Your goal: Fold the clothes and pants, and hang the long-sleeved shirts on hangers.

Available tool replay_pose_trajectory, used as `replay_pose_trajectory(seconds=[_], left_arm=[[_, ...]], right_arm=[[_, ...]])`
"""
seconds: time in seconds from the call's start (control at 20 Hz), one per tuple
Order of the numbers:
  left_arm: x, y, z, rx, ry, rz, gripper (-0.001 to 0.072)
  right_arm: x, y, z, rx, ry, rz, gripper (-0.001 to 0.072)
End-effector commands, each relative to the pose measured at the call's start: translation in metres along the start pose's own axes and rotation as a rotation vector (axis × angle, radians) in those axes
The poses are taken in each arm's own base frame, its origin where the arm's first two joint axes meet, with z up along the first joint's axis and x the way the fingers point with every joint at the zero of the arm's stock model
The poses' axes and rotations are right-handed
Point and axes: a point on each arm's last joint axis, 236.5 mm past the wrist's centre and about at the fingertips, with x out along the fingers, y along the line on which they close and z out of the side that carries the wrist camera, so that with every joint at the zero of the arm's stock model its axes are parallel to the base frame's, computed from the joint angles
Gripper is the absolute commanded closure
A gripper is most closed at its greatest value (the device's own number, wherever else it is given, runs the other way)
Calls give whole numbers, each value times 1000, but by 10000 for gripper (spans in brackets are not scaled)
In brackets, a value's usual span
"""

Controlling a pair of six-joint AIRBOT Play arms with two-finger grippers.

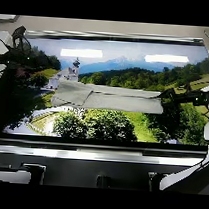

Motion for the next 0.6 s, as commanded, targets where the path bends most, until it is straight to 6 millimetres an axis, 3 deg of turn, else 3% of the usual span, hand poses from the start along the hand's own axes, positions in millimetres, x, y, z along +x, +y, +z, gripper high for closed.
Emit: replay_pose_trajectory(seconds=[0.0,0.2,0.3,0.4,0.5,0.55], left_arm=[[0,0,0,1,-1,0,97],[0,0,2,1,-8,0,97],[0,0,2,0,-8,0,97],[0,-1,2,0,-8,-1,98],[0,-2,2,-1,-8,-5,150],[0,-4,2,-5,-7,-17,344]], right_arm=[[12,-2,-3,-13,24,-10,10],[39,2,-13,-61,60,-113,29],[50,5,-13,-79,50,-152,85],[57,8,-13,-100,45,-174,296],[58,13,-13,-101,42,-162,658],[57,17,-13,-97,39,-148,674]])
